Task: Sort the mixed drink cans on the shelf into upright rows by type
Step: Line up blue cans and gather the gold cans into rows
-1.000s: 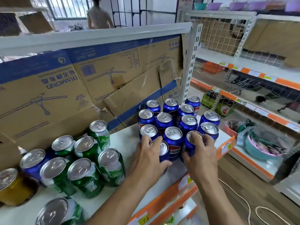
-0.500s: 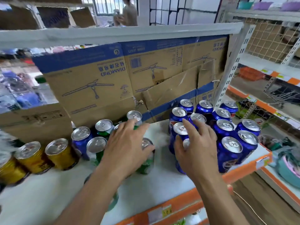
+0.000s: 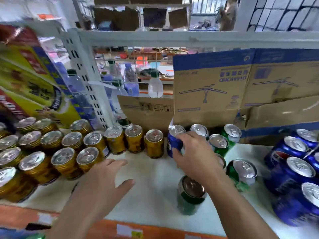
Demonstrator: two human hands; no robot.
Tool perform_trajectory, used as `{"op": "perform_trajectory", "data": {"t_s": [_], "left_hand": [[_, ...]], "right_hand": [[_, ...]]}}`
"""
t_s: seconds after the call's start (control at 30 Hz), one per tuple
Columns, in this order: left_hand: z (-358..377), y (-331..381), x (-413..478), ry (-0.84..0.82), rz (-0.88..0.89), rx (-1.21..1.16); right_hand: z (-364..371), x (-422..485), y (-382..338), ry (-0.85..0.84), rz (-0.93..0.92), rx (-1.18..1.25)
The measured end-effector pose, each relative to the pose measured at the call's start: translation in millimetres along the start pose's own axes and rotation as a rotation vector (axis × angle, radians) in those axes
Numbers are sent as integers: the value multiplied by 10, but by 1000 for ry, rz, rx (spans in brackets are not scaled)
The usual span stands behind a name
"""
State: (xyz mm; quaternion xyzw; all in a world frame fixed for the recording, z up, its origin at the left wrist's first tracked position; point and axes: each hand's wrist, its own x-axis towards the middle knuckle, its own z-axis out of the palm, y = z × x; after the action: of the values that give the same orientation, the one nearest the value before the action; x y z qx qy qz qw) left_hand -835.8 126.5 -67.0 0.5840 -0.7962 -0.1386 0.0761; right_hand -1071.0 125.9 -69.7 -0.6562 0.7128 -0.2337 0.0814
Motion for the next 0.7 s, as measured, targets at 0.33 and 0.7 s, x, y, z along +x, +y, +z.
{"op": "perform_trajectory", "data": {"t_s": [0.33,0.7], "left_hand": [[117,-592,-135,-164,-166,80],[163,-788,-75,-54,-197,-74]], "right_hand": [[374,577,-212,-225,205,-368],[339,502,-301,-180,165,-319]]}}
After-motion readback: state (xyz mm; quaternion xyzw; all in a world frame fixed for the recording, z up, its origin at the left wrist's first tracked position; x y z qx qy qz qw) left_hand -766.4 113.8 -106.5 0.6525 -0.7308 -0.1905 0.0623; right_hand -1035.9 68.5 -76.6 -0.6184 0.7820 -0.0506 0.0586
